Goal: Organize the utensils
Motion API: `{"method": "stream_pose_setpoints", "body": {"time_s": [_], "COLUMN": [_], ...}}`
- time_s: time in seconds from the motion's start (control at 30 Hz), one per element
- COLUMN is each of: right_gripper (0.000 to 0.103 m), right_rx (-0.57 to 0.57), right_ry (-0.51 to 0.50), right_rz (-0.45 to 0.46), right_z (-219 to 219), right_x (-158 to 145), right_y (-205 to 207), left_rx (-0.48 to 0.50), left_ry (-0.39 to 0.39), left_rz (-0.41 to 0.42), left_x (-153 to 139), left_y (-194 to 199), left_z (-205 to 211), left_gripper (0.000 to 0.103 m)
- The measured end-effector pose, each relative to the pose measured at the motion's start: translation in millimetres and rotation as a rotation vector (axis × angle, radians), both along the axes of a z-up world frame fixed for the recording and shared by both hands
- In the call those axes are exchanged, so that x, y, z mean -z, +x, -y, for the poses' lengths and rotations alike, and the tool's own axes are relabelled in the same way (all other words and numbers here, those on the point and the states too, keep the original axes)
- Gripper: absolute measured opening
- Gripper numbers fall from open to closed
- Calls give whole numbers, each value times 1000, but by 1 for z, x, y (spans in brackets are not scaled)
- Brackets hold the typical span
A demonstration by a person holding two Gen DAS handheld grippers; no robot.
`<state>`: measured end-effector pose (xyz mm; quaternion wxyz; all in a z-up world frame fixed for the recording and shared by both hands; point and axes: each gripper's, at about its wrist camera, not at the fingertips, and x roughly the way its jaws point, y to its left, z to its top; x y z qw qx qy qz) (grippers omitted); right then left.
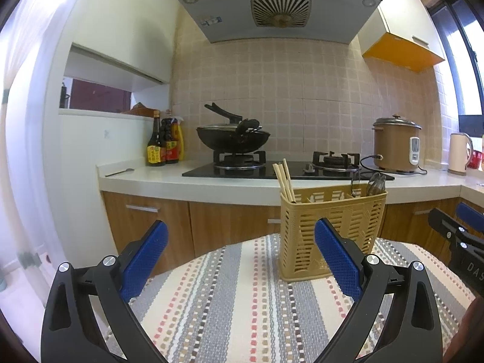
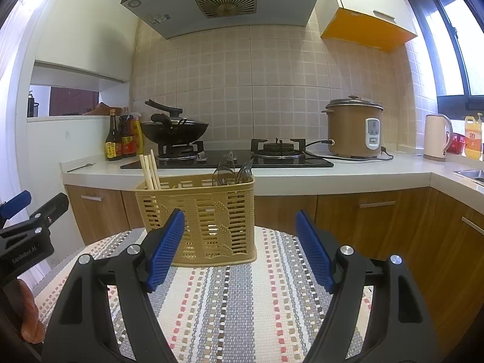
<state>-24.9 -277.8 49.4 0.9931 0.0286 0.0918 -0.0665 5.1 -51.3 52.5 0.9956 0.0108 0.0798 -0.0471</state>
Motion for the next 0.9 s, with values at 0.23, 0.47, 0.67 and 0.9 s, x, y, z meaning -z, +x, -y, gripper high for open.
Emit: {"method": "stream_pose_setpoints", "body": {"time_s": [0.23,0.47,0.67,0.9], "right_gripper": [72,74,75,76], "right_rx": [-7,-17,-18,-18], "right_ry": [11,25,35,34], "right_rz": [3,12,18,10], "right_z": [1,2,3,3], "right_x": [-1,-2,-3,-1], "right_y": [-2,-6,-8,-7], "left_rx": [-6,5,-2,5], "left_ry": [12,8,12,7], "left_rz": [-1,-12,-8,-21], "left_x": [2,3,5,8], "left_y": [1,3,4,5], "left_z": [2,3,4,6], "left_gripper": [94,94,94,94]}}
